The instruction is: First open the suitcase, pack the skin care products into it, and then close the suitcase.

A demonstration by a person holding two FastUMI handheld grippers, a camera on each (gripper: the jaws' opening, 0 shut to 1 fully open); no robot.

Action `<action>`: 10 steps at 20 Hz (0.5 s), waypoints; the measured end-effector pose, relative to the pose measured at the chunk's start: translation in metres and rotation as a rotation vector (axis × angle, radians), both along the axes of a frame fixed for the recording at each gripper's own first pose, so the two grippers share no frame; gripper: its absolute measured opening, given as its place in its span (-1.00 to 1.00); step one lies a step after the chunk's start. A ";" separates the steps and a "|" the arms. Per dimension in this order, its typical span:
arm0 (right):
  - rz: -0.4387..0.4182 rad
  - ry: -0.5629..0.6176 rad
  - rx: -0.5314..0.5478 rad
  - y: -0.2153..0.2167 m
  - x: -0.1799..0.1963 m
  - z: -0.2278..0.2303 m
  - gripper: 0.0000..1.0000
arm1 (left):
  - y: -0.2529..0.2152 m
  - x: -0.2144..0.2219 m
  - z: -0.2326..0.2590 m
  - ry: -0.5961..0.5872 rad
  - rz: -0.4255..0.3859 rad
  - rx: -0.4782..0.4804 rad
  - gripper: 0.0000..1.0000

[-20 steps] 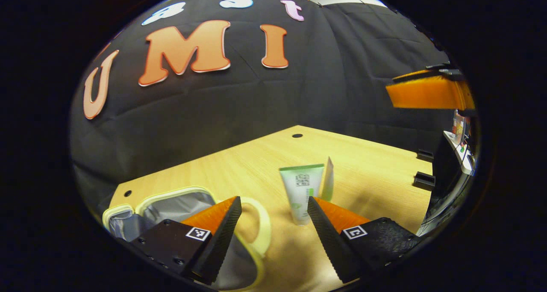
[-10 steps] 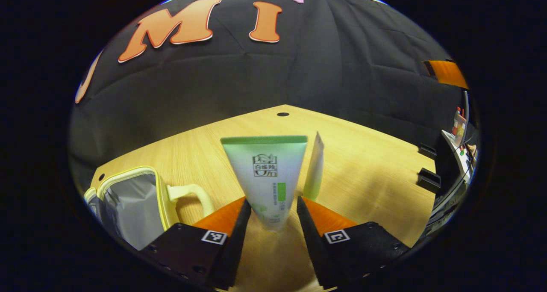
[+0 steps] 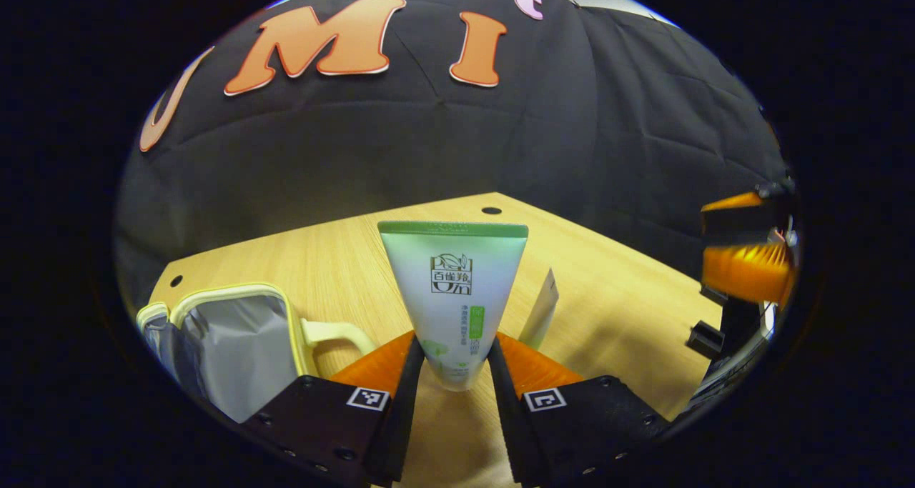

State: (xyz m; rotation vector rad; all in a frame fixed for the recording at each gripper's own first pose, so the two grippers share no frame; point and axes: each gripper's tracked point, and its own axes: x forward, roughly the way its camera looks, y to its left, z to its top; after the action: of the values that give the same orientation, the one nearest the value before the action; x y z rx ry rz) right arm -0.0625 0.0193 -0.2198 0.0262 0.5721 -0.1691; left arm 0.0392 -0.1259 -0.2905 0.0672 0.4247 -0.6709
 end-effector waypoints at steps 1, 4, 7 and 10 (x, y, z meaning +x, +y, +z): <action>0.022 0.005 0.014 0.004 0.005 -0.007 0.90 | 0.004 0.002 0.011 -0.014 0.013 -0.004 0.08; 0.099 0.030 0.050 0.018 0.021 -0.030 0.90 | 0.019 0.000 0.035 -0.048 0.064 -0.005 0.05; 0.206 0.051 0.055 0.037 0.041 -0.054 0.91 | 0.049 0.006 0.047 -0.060 0.154 0.023 0.04; 0.305 0.053 0.073 0.056 0.059 -0.069 0.89 | 0.091 0.004 0.050 -0.049 0.268 0.062 0.07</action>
State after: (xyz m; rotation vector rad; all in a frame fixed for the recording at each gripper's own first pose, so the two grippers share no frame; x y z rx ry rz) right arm -0.0037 0.0752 -0.2890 0.0046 0.6281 0.1480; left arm 0.0427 -0.0348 -0.2401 0.0831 0.3986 -0.3914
